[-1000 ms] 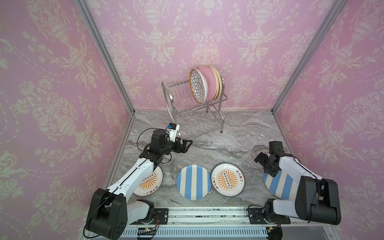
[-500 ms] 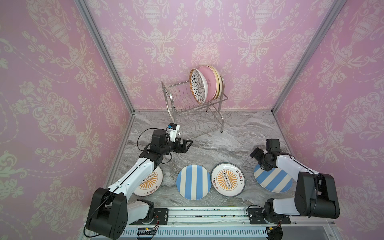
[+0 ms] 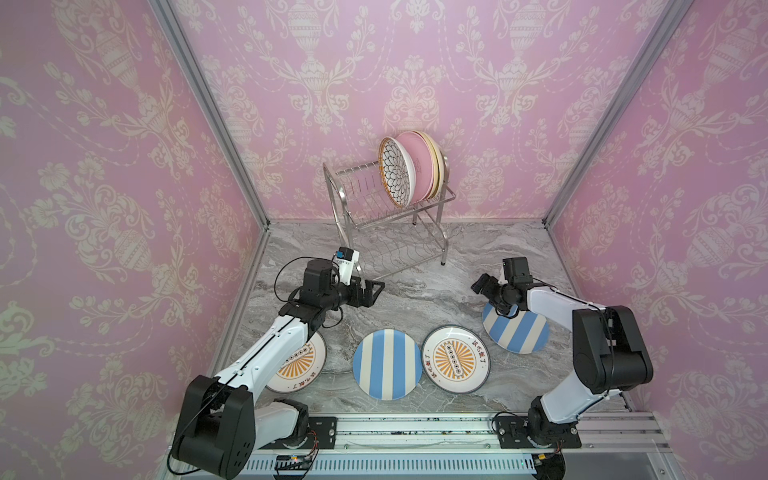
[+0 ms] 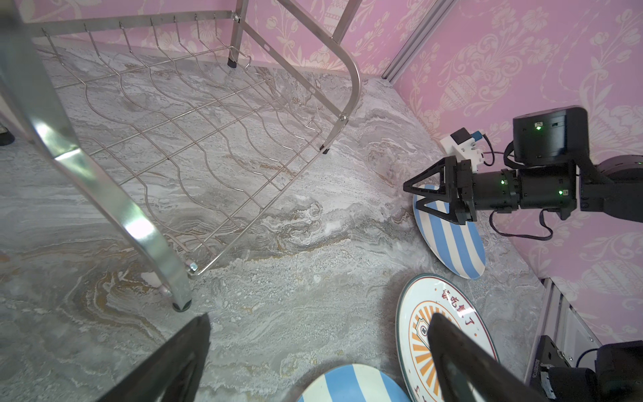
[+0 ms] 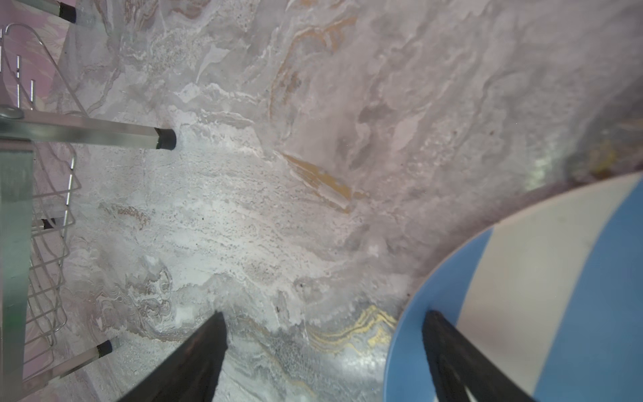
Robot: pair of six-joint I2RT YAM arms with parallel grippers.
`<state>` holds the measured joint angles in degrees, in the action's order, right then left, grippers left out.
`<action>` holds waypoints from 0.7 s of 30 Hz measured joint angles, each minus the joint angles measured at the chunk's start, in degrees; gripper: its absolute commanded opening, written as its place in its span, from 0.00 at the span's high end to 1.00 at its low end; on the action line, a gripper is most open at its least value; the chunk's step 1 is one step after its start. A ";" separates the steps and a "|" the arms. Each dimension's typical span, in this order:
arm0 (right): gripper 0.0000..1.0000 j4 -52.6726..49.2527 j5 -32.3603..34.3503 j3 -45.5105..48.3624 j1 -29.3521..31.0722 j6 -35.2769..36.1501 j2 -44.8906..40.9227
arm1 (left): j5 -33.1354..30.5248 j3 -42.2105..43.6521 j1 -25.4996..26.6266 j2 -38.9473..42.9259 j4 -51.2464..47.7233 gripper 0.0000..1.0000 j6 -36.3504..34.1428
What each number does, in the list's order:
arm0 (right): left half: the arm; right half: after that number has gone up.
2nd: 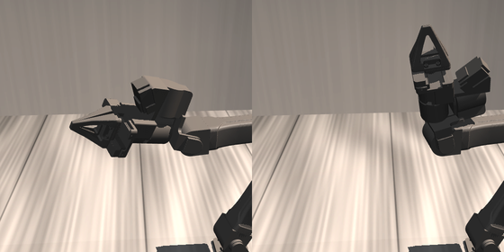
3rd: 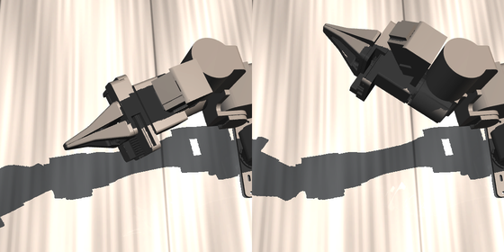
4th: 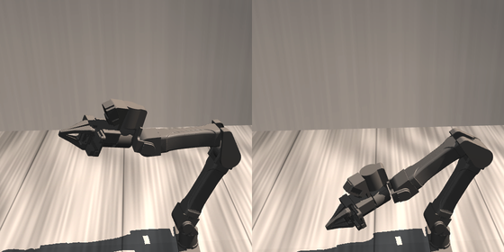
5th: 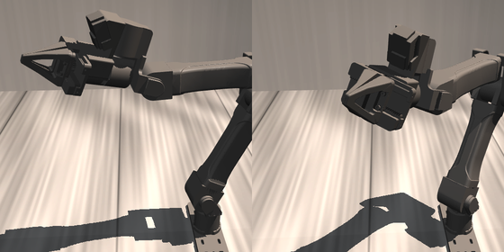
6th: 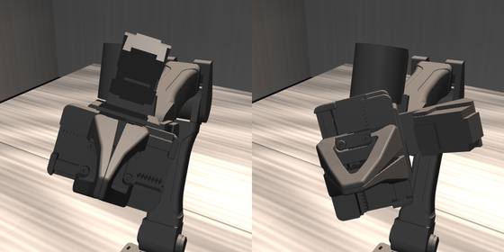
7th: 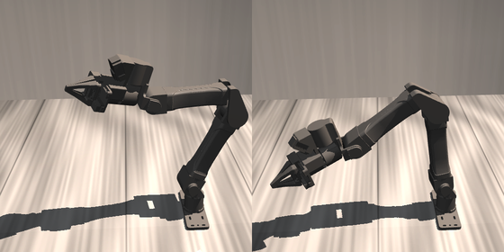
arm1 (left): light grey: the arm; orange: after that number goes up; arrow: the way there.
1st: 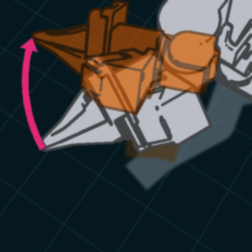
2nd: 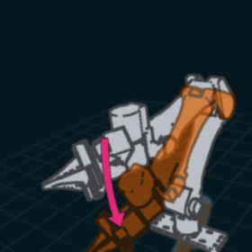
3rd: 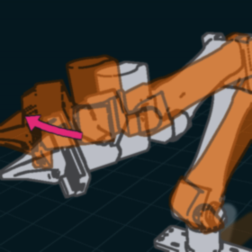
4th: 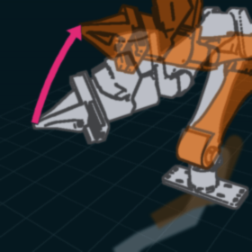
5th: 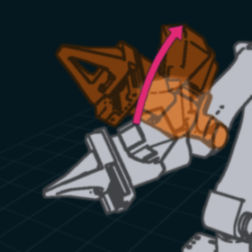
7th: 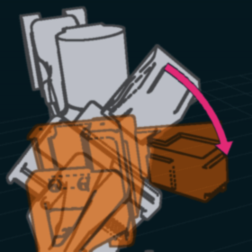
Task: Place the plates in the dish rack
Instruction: 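Slide the striped plate toward the rack with the right gripper while the left reaches over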
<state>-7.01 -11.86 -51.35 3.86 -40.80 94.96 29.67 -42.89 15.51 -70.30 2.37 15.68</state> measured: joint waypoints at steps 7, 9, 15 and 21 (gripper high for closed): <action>0.13 -1.75 -1.55 -6.64 2.93 2.12 1.27 | -0.02 0.00 0.00 -0.07 -0.24 0.01 0.00; 0.13 -3.87 -1.25 -6.91 3.02 3.76 -1.09 | -0.04 0.00 0.00 -0.37 -0.26 0.01 0.00; 0.15 -13.84 2.43 -3.98 -4.85 7.43 -14.56 | -0.22 0.00 0.11 -0.76 0.00 0.01 0.00; 0.18 -21.88 7.43 7.98 -18.43 8.46 -29.77 | -0.20 0.00 0.11 -1.14 1.29 0.01 0.02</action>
<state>-28.88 -4.43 -43.38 -14.57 -32.34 65.19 29.47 -42.89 15.62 -71.44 3.66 15.70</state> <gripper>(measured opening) 0.831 0.994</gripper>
